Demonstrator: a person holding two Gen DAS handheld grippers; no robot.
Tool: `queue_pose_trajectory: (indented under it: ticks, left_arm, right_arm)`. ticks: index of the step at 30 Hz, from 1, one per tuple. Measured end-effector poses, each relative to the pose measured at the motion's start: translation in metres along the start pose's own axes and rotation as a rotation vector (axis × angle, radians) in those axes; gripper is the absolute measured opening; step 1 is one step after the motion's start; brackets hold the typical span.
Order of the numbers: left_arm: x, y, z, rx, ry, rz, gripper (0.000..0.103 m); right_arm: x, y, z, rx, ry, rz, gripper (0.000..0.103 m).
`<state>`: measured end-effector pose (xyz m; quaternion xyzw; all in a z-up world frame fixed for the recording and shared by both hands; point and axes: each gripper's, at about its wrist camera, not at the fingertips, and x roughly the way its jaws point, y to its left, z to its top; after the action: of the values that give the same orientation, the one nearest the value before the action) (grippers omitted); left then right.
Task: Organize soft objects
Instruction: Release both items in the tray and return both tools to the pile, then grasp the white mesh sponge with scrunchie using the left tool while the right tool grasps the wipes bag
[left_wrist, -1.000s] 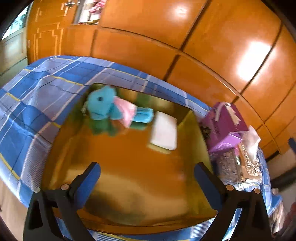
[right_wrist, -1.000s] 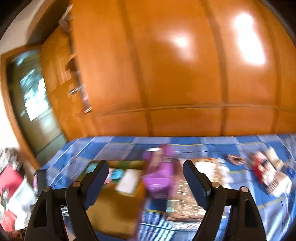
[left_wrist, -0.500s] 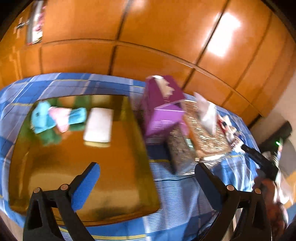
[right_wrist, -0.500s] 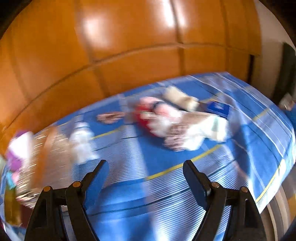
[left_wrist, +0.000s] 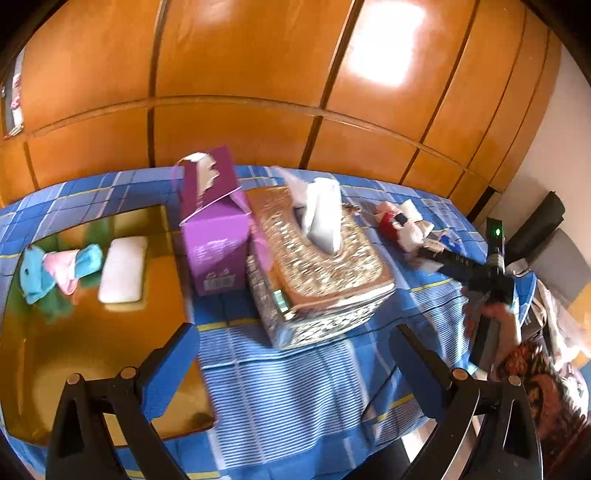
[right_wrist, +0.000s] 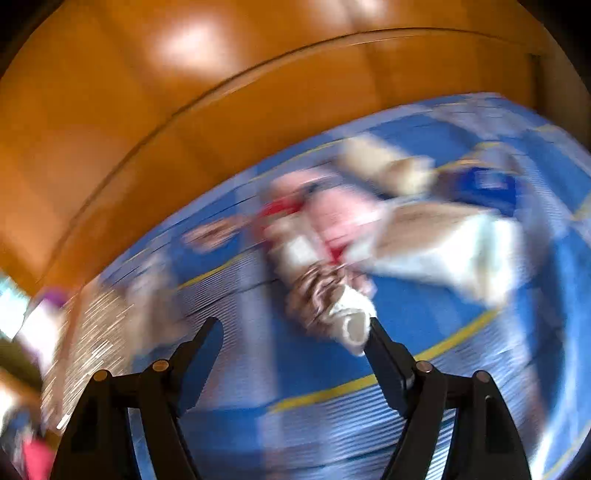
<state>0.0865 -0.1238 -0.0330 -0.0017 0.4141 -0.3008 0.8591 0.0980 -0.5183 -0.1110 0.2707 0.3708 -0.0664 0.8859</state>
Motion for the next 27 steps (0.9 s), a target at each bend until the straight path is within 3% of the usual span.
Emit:
queue_pose_trajectory:
  ticks: [2,4,6,9,11,13,15,21,27]
  left_arm:
    - [0.004,-0.008,0.004,0.005,0.006,-0.011,0.103]
    - [0.007,-0.015,0.009,0.014,0.009,-0.023,0.103]
    - [0.011,-0.026,0.012,0.033,0.016,-0.03,0.103]
    - [0.019,-0.039,0.014,0.051,0.034,-0.052,0.103]
    - [0.023,-0.047,0.015,0.061,0.046,-0.063,0.103]
    - [0.027,-0.052,0.015,0.069,0.054,-0.069,0.103]
    - [0.03,-0.059,0.015,0.081,0.061,-0.071,0.103]
    - [0.035,-0.071,0.021,0.107,0.074,-0.064,0.103]
    - [0.038,-0.082,0.027,0.129,0.074,-0.064,0.103]
  right_arm:
    - [-0.009,0.023,-0.011,-0.113,0.031,0.114,0.078]
    - [-0.025,0.03,-0.014,-0.179,-0.009,0.105,0.077]
    - [-0.04,0.02,-0.006,-0.187,-0.064,0.055,0.077]
    - [-0.048,-0.009,0.023,-0.227,-0.107,-0.135,0.077]
    - [-0.04,-0.023,0.042,-0.282,-0.058,-0.217,0.078]
    - [-0.024,-0.034,0.059,-0.375,0.047,-0.293,0.078]
    - [-0.01,-0.039,0.066,-0.469,0.127,-0.329,0.078]
    - [0.027,-0.045,0.075,-0.585,0.266,-0.322,0.078]
    - [0.046,-0.069,0.08,-0.534,0.346,-0.293,0.084]
